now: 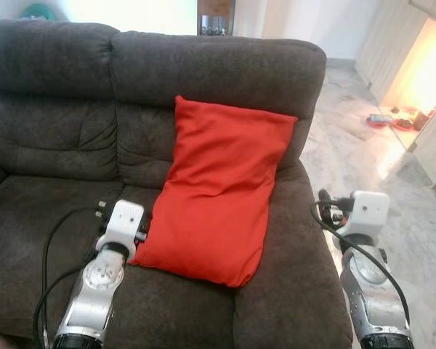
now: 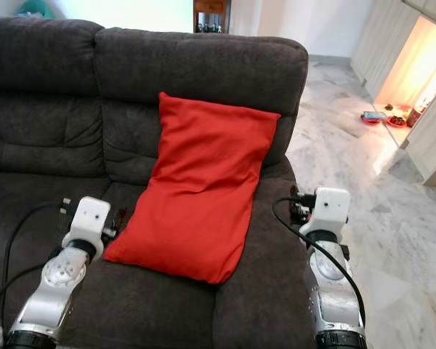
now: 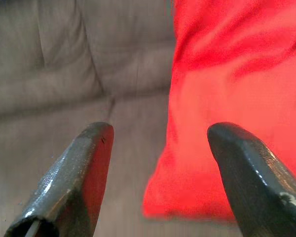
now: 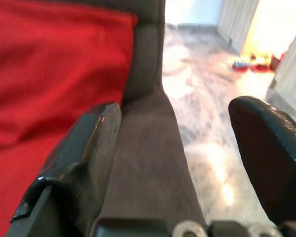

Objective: Move the pillow to the sofa from floor

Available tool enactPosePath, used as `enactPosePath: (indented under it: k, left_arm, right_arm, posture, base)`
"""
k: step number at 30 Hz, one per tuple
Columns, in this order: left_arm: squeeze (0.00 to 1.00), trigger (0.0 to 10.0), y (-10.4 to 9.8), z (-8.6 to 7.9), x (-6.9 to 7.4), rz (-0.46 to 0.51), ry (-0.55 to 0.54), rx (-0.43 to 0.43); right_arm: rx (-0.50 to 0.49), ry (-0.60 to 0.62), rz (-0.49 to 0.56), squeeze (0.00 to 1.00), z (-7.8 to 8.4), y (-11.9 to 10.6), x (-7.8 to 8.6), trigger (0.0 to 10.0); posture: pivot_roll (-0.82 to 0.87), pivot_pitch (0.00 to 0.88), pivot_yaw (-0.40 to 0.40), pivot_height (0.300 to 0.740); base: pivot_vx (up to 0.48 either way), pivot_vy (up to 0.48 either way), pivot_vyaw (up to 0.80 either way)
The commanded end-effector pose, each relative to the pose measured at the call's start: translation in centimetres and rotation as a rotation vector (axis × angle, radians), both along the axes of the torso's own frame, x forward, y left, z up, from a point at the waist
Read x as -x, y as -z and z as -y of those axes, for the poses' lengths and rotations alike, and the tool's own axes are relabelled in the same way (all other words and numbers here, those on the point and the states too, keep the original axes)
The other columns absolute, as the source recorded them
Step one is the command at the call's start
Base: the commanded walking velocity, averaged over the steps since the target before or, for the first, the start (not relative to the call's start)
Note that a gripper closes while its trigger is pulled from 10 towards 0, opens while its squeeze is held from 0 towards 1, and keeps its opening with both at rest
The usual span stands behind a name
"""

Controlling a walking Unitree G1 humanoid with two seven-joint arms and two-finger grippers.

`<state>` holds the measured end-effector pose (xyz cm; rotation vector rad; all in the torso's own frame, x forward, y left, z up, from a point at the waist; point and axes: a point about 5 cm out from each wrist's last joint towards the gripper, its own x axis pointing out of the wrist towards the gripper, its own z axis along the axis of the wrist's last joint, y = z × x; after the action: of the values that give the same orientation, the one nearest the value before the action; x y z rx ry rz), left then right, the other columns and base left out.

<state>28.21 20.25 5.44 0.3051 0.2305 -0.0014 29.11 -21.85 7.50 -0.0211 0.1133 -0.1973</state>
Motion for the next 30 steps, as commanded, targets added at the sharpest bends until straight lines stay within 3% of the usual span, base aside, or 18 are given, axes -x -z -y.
enactPosePath:
  k: [1,4,6,8,12,13,14,16,18,19,23,25,29,30]
  left_arm:
    - [0.0,10.0,1.4,-0.6,0.8,-0.042,-0.04,0.008]
    - [0.0,10.0,2.6,-1.1,1.7,-0.068,-0.064,0.009]
    - [0.0,10.0,2.8,-1.1,1.9,-0.072,-0.065,0.01]
    - [0.0,10.0,4.1,-1.3,2.7,-0.103,-0.053,-0.011]
    - [0.0,10.0,5.1,-1.2,3.5,-0.133,-0.051,-0.013]
    - [0.0,10.0,5.3,-1.2,3.8,-0.136,-0.05,-0.012]
    - [0.0,10.0,5.3,-1.2,3.8,-0.136,-0.05,-0.012]
    - [0.0,10.0,5.5,-1.0,4.2,-0.135,-0.038,-0.015]
    - [0.0,10.0,5.5,-0.9,4.2,-0.134,-0.034,-0.015]
    - [0.0,10.0,5.5,-0.8,4.4,-0.125,-0.024,-0.017]
    - [0.0,10.0,5.2,-0.6,4.6,-0.104,-0.011,-0.013]
    - [0.0,10.0,5.2,-0.5,4.6,-0.098,-0.004,-0.008]
    - [0.0,10.0,5.0,-0.4,5.0,-0.088,0.012,-0.005]
    - [0.0,10.0,4.8,-0.4,5.3,-0.079,0.02,0.0]
  right_arm:
    - [0.011,0.03,-0.04,0.0,1.0,1.3,0.4,10.0]
    - [0.027,0.085,-0.159,0.0,2.5,4.1,1.6,10.0]
    - [0.04,0.093,-0.189,0.0,2.7,4.6,1.9,10.0]
    - [0.122,0.101,-0.333,0.0,3.5,6.9,3.2,10.0]
    - [0.131,0.17,-0.399,0.0,4.6,8.3,4.6,10.0]
    - [0.166,0.256,-0.456,0.0,5.8,8.9,5.6,10.0]
    - [0.166,0.256,-0.456,0.0,5.8,8.9,5.6,10.0]
    - [0.266,0.414,-0.59,0.0,7.9,9.9,7.7,10.0]
    - [0.291,0.438,-0.625,0.0,8.2,10.2,8.3,10.0]
    - [0.321,0.458,-0.693,0.0,8.5,10.9,9.4,10.0]
    - [0.409,0.389,-0.814,0.0,8.0,12.4,11.2,10.0]
    - [0.445,0.33,-0.902,0.0,7.4,13.5,12.6,10.0]
    - [0.454,0.325,-1.038,0.0,7.3,14.9,15.6,10.0]
    - [0.476,0.311,-1.1,0.0,7.2,15.5,17.1,10.0]
  posture:
    - [0.07,0.002,-0.046,0.74]
    - [0.08,0.0,-0.046,0.74]
    - [0.08,0.0,-0.047,0.74]
    - [0.07,0.0,-0.046,0.74]
    - [0.08,0.0,-0.046,0.74]
    - [0.08,0.0,-0.046,0.74]
    - [0.08,0.0,-0.046,0.74]
    - [0.07,0.0,-0.044,0.74]
    - [0.07,0.0,-0.043,0.74]
    - [0.07,0.0,-0.042,0.74]
    - [0.08,0.004,-0.043,0.74]
    - [0.08,0.008,-0.043,0.74]
    - [0.09,0.011,-0.042,0.74]
    - [0.09,0.012,-0.041,0.74]
  base:
    - [0.0,0.0,0.0]
    - [0.0,0.0,0.0]
    - [0.0,0.0,0.0]
    - [0.0,0.0,0.0]
    - [0.0,0.0,0.0]
    - [0.0,0.0,0.0]
    - [0.0,0.0,0.0]
    - [0.0,0.0,0.0]
    - [0.0,0.0,0.0]
    - [0.0,0.0,0.0]
    - [0.0,0.0,0.0]
    - [0.0,0.0,0.0]
    - [0.0,0.0,0.0]
    - [0.0,0.0,0.0]
